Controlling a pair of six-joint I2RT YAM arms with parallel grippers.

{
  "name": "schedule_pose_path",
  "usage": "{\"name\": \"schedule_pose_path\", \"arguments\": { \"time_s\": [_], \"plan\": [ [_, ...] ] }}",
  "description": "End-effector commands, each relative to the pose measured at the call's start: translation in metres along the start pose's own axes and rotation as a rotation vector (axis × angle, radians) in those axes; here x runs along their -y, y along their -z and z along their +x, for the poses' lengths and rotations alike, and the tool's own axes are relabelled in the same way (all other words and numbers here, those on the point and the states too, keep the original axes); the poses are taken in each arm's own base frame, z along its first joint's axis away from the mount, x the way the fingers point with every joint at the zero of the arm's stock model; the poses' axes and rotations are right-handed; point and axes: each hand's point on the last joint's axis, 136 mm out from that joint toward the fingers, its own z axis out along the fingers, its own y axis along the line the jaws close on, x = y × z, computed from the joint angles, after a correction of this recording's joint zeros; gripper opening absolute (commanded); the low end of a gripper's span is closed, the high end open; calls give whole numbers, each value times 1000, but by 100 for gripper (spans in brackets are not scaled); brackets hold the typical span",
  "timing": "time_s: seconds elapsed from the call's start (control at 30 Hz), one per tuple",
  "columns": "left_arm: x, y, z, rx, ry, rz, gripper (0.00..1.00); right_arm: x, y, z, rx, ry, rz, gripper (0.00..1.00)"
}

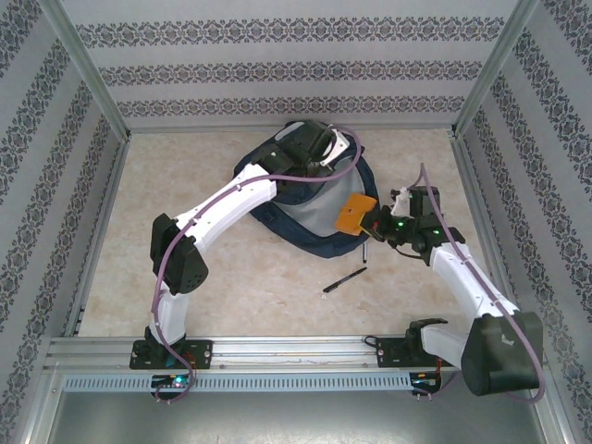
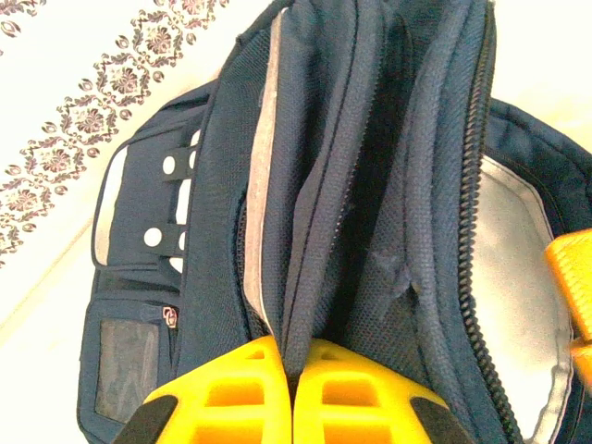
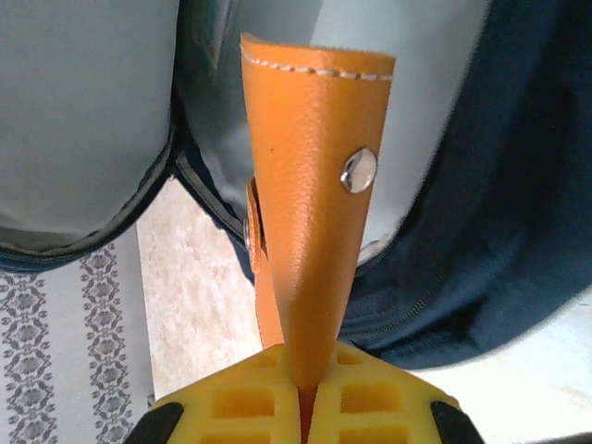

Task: Pack books, pencil case, and school supplies into a backpack

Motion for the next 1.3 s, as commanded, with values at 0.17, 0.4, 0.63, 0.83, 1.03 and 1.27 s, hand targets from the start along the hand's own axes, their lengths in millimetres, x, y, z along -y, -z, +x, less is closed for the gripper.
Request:
{"name": "schedule_pose_path", "arguments": {
  "time_s": [0.17, 0.4, 0.63, 0.83, 1.03, 1.27],
  "plan": [
    [-11, 54, -60, 220, 110, 72, 0, -47, -50, -23, 46, -68, -115, 0],
    [-8, 52, -58, 213, 138, 93, 0, -60, -88, -77, 241, -147, -133, 0],
    [-6, 51, -55, 202, 135, 97, 0, -57, -126, -107, 353, -186, -105, 1],
    [-4, 47, -54, 196, 145, 105, 0, -48, -159, -116, 411, -219, -91, 2],
    [-4, 44, -55, 198, 152, 104, 0, -41, -186, -114, 390, -262, -82, 17],
    [-5, 34, -46, 162, 138, 84, 0, -15, -164, -93, 368, -334, 3, 46]
  ]
}}
